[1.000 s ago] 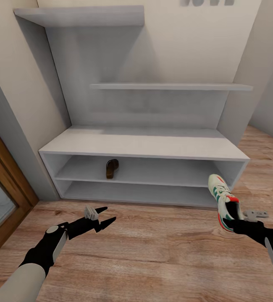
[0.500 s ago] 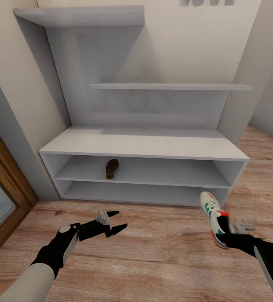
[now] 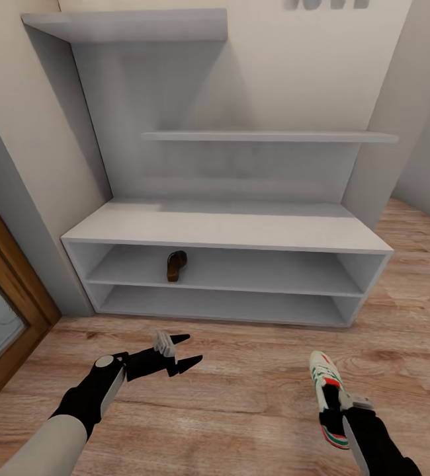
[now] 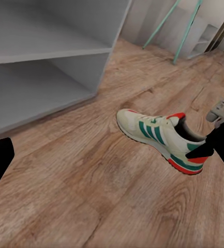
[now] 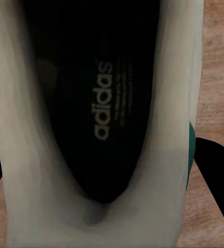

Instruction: Pick up the two gym shoes and the two sandals from the corridor floor and place them onto the hallstand (shoe rack) in the corridor, making sure they are on the rack and not on the floor. Arrange them so the two gym shoes are next to each other and the two sandals are next to each other.

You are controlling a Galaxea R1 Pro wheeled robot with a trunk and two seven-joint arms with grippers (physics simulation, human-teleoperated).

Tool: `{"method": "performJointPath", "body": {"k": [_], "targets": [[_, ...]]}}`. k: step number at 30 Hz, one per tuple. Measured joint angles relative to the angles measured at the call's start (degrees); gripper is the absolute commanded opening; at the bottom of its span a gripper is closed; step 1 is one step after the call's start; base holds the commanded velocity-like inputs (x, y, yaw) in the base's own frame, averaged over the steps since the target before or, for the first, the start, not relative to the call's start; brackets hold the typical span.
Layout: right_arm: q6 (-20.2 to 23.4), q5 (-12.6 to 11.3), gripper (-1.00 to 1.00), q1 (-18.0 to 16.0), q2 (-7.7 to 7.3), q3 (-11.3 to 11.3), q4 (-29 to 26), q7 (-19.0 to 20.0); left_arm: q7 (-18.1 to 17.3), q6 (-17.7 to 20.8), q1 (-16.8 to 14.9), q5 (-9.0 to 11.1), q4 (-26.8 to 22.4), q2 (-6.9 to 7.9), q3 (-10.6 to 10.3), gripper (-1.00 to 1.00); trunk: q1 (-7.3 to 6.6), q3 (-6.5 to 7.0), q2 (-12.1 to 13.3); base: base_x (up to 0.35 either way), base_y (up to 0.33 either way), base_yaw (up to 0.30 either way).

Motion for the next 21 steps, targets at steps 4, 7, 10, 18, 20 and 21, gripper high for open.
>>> {"method": "performJointPath", "body": {"k": [4, 7, 10, 18, 20, 21], "targets": [[-0.09, 0.0, -1.0, -0.03, 0.41, 0.0, -0.12, -0.79, 0.05, 0.0, 0.0, 0.0, 0.13, 0.05, -0.03, 1.0, 0.0, 0.0, 0.0, 0.0, 0.0, 0.0], [-0.1, -0.16, -1.0, -0.27, 0.44, -0.01, -0.48, -0.87, 0.08, 0.01, 0.0, -0.01, 0.19, 0.02, -0.06, 1.0, 0.0, 0.0, 0.0, 0.0, 0.0, 0.0], [-0.11, -0.21, -1.0, -0.85, 0.42, -0.01, -1.68, -0.9, 0.08, 0.0, 0.0, -0.01, 0.22, 0.02, -0.07, 1.0, 0.0, 0.0, 0.0, 0.0, 0.0, 0.0], [-0.12, -0.18, -1.0, -7.03, 0.37, -0.01, -4.04, -0.94, 0.08, 0.01, 0.0, -0.01, 0.23, -0.03, -0.07, 1.0, 0.0, 0.0, 0.0, 0.0, 0.0, 0.0], [-0.11, -0.09, -1.0, -7.65, 0.34, -0.02, -6.64, -0.94, 0.09, 0.02, 0.0, -0.01, 0.24, -0.04, -0.07, 1.0, 0.0, 0.01, 0.0, 0.0, 0.0, 0.0], [-0.11, -0.16, -1.0, -9.06, 0.32, -0.01, -7.63, -0.92, 0.09, 0.0, 0.0, 0.01, 0.25, -0.04, -0.08, 1.0, 0.0, 0.01, 0.0, 0.0, 0.0, 0.0]]}}
